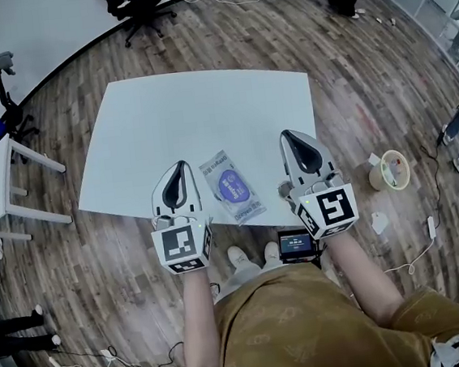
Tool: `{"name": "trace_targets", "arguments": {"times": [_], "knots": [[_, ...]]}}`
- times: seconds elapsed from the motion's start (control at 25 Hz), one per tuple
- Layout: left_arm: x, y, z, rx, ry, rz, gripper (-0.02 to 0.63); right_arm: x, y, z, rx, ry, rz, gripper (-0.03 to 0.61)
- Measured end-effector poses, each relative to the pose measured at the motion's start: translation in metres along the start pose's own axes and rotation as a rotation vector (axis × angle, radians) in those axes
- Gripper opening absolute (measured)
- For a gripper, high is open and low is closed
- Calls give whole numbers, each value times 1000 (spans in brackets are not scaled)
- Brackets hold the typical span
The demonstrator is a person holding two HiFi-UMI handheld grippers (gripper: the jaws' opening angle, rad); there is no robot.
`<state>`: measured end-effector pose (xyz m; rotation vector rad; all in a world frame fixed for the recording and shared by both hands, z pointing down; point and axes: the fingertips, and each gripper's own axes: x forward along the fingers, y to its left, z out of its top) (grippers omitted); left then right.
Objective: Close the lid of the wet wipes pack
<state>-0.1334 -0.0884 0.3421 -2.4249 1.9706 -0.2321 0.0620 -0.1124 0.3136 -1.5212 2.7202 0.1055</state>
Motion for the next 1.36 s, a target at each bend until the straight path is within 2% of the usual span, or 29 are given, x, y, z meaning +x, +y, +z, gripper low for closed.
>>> {"name": "trace_targets", "arguments": {"times": [0.16,0.36,1.36], "knots": [[-2,3,8,-1,-15,5,-2,2,6,11,33,-37,36,6],[-2,5,14,13,-28,16,-2,4,9,12,27,-32,45,6],[0,6,6,9,-22,14,-3,3,5,1,28,-13,32,6]]}}
